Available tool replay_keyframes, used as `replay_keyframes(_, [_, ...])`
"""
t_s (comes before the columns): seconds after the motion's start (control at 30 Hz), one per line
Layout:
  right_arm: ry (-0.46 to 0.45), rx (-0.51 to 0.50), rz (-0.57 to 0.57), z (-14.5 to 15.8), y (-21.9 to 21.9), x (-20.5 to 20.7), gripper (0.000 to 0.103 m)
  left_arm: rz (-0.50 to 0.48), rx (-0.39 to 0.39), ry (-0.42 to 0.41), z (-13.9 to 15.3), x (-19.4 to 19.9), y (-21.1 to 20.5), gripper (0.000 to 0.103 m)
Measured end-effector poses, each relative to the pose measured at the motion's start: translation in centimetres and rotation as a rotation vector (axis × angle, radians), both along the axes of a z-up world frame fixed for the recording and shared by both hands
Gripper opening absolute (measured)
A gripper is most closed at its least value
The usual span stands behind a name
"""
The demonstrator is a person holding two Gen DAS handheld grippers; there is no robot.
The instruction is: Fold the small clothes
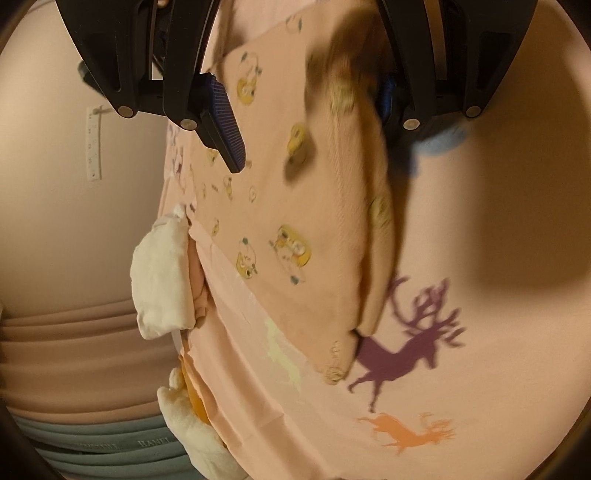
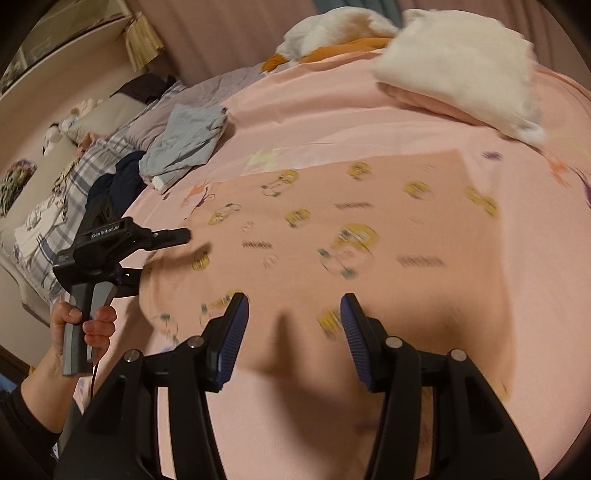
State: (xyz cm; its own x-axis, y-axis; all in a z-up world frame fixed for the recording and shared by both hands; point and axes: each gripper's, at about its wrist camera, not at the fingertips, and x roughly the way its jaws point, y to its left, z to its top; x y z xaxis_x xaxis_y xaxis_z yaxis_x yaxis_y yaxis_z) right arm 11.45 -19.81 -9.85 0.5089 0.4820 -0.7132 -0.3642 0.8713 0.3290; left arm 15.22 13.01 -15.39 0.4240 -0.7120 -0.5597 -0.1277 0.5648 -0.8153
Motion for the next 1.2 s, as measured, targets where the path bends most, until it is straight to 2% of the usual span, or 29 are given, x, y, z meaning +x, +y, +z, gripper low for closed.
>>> replay_keyframes(0.1, [-0.01, -0.06, 0.033, -0.3, 3.1, 2.9, 0.05, -0.006, 0.046, -0.011, 0.4, 0.7, -0.6, 0.059])
replay_keyframes(0.13, [-0.009, -0.081, 0.037, -0.5, 4.0, 4.0, 0.045, -0.006, 0.067, -0.01, 0.5, 0.8, -0.7, 0.059])
replay_keyframes(0.17, [-0.006, -0.097, 0.036, -0.6, 4.6, 5.0, 0.035, -0.004, 0.088, -0.015, 0.7, 0.8, -0.8, 0.055])
replay_keyframes(0.2, [-0.002, -0.116, 0.034, -0.7, 5.5, 6.2, 0.031, -0.005, 0.113, -0.019, 0.8, 0.8, -0.9, 0.051])
replay_keyframes(0.27, [0.005, -0.138, 0.011, -1.0, 6.5, 8.3, 0.021, -0.015, 0.207, -0.016, 0.9, 0.7, -1.2, 0.024])
replay_keyframes(0.3, [0.01, -0.142, 0.004, -1.1, 6.6, 9.1, 0.018, -0.02, 0.239, -0.016, 0.9, 0.7, -1.3, 0.02])
replay_keyframes(0.37, [0.032, -0.147, -0.022, -1.7, 7.5, 11.0, 0.012, -0.028, 0.256, -0.022, 0.8, 0.5, -1.0, 0.017])
replay_keyframes(0.53, [0.112, -0.197, -0.051, -4.0, 8.4, 13.3, 0.008, -0.046, 0.331, -0.031, 1.2, 0.7, -1.7, 0.017])
replay_keyframes(0.63, [0.109, -0.217, -0.04, -3.2, 8.5, 12.8, 0.008, -0.058, 0.381, -0.039, 1.6, 0.7, -2.2, 0.017])
replay_keyframes(0.77, [0.075, -0.163, 0.01, -1.4, 7.7, 9.5, 0.008, -0.065, 0.41, -0.044, 1.8, 0.6, -2.3, 0.017])
replay_keyframes(0.93, [0.091, -0.232, 0.09, -2.9, 7.8, 5.3, 0.008, -0.067, 0.443, -0.041, 2.0, 0.7, -2.8, 0.017])
replay_keyframes(1.0, [0.067, -0.261, 0.094, -3.0, 7.8, 4.6, 0.007, -0.069, 0.457, -0.038, 2.1, 0.7, -2.9, 0.017])
replay_keyframes(1.2, [0.083, -0.165, 0.129, -1.5, 6.9, 0.8, 0.011, -0.07, 0.494, -0.039, 2.4, 0.7, -3.3, 0.017])
